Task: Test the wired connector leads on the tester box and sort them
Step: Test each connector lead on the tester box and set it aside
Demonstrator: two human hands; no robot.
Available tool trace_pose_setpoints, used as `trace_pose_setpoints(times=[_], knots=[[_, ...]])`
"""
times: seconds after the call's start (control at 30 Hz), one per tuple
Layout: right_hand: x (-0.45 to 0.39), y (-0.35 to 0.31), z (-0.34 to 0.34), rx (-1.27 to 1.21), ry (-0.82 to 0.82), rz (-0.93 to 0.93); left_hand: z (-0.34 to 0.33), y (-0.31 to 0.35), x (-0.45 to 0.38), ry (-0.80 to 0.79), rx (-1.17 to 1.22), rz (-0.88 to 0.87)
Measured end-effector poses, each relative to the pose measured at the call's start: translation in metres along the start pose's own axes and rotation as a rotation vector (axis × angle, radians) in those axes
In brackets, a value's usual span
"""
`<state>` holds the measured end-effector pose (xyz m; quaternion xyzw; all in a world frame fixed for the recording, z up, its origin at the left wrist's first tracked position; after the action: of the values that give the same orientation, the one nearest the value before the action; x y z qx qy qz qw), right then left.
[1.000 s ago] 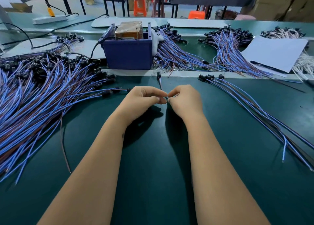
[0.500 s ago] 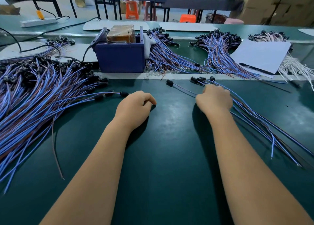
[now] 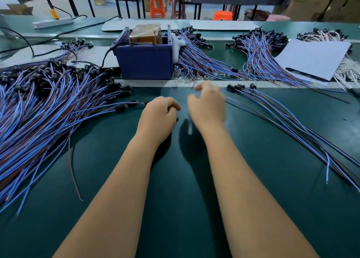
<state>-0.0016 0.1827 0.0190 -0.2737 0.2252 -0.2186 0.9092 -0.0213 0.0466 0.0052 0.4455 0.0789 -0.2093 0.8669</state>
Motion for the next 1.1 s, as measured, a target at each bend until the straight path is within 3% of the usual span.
trace_pose_setpoints(times=[0.07, 0.13, 0.37, 0.5, 0.67, 1.1], knots=[[0.013, -0.022, -0.025, -0.281, -0.174, 0.003, 0.001, 0.000, -0.001, 0.020, -0.059, -0.006], [0.022, -0.030, -0.039, -0.393, -0.229, -0.046, 0.003, -0.004, -0.002, 0.051, -0.127, 0.046], [0.026, -0.025, -0.039, -0.422, -0.239, 0.043, 0.026, -0.012, 0.004, 0.249, -0.109, 0.169], [0.030, -0.026, -0.041, -0.410, -0.260, 0.071, 0.039, -0.022, 0.004, 0.308, -0.227, 0.213], [0.034, -0.030, -0.044, -0.319, -0.301, 0.163, 0.044, -0.039, 0.003, 0.223, -0.314, 0.350], [0.035, -0.031, -0.043, -0.324, -0.317, 0.153, 0.050, -0.044, 0.003, 0.272, -0.336, 0.361]])
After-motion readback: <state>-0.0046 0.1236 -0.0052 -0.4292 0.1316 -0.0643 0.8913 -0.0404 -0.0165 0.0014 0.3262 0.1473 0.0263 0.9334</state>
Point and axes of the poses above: each hand's wrist, its own x-axis away from the middle knuckle, its own z-axis out of the back of the hand, y = z × x, the point moved 5 cm from there along -x, towards the middle knuckle, and after that the axes turned 7 degrees about x, right-handed, at the moved point
